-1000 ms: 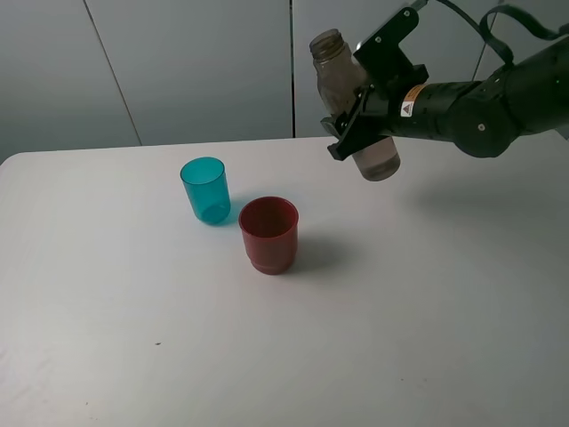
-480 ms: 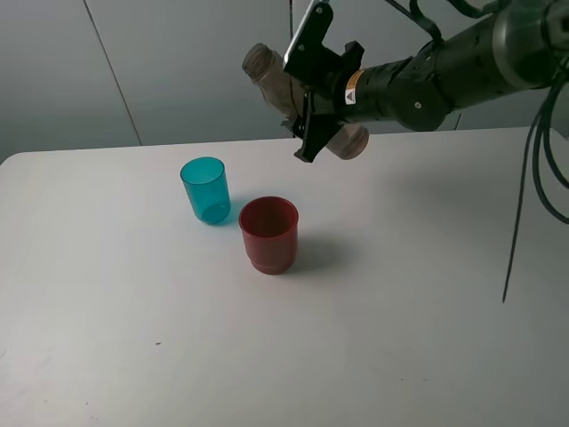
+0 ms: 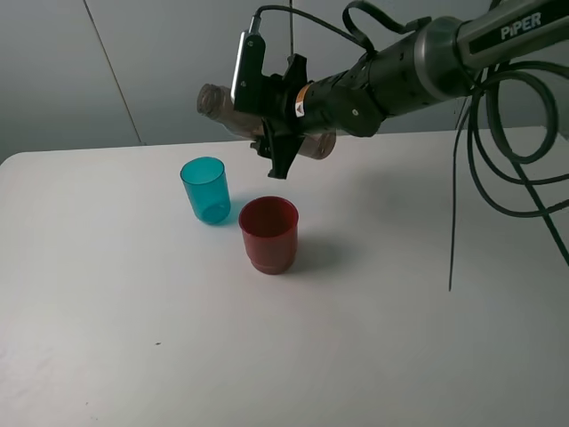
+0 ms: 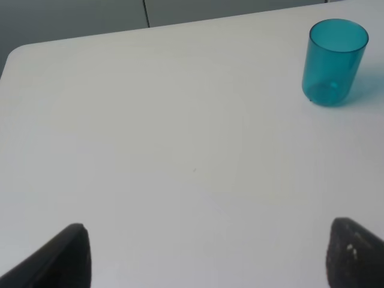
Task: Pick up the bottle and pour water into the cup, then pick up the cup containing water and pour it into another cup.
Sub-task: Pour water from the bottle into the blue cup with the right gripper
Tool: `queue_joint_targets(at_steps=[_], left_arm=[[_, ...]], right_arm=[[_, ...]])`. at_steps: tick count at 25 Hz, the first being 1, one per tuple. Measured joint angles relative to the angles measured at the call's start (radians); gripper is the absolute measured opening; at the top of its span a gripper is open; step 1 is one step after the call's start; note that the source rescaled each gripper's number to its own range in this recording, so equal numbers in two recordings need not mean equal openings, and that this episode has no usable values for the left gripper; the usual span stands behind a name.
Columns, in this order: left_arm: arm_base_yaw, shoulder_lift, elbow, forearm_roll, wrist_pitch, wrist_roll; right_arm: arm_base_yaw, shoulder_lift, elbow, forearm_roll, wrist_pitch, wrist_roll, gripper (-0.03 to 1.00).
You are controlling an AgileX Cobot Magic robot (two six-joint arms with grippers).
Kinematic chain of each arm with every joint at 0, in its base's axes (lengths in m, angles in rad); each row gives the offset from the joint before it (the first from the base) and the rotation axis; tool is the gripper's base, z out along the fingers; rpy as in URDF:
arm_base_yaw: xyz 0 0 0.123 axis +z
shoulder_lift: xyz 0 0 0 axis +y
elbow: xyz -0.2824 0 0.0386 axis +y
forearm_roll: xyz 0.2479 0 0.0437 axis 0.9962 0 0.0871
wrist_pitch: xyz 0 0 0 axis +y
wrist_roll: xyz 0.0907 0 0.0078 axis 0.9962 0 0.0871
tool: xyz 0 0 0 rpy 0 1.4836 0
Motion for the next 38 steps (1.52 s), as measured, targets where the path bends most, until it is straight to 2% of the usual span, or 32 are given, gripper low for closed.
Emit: queue_joint_targets(at_steps=[8, 15, 24, 26, 29, 35, 38], left_arm=[[0.000, 0.000, 0.000, 0.000, 0.000, 0.000], [0.000, 0.000, 0.000, 0.000, 0.000, 0.000], [0.000, 0.000, 0.000, 0.000, 0.000, 0.000], [0.000, 0.000, 0.000, 0.000, 0.000, 0.000], [0.000, 0.000, 0.000, 0.000, 0.000, 0.000], [0.000, 0.000, 0.000, 0.000, 0.000, 0.000], [0.000, 0.000, 0.000, 0.000, 0.000, 0.000]], right_arm=[[0.000, 0.096, -0.128, 0.002, 0.061, -0.078, 0.00], [0.000, 0.146, -0.154, 0.005, 0.080, -0.204, 0.00], [0.000, 0.159, -0.158, 0.147, 0.082, -0.412, 0.00], [-0.002, 0.160, -0.158, 0.157, 0.073, -0.429, 0.00], [-0.009, 0.160, -0.160, 0.149, 0.067, -0.437, 0.00], [-0.018, 0.179, -0.184, 0.058, 0.063, -0.442, 0.00], [-0.020, 0.194, -0.216, 0.044, 0.063, -0.442, 0.00]])
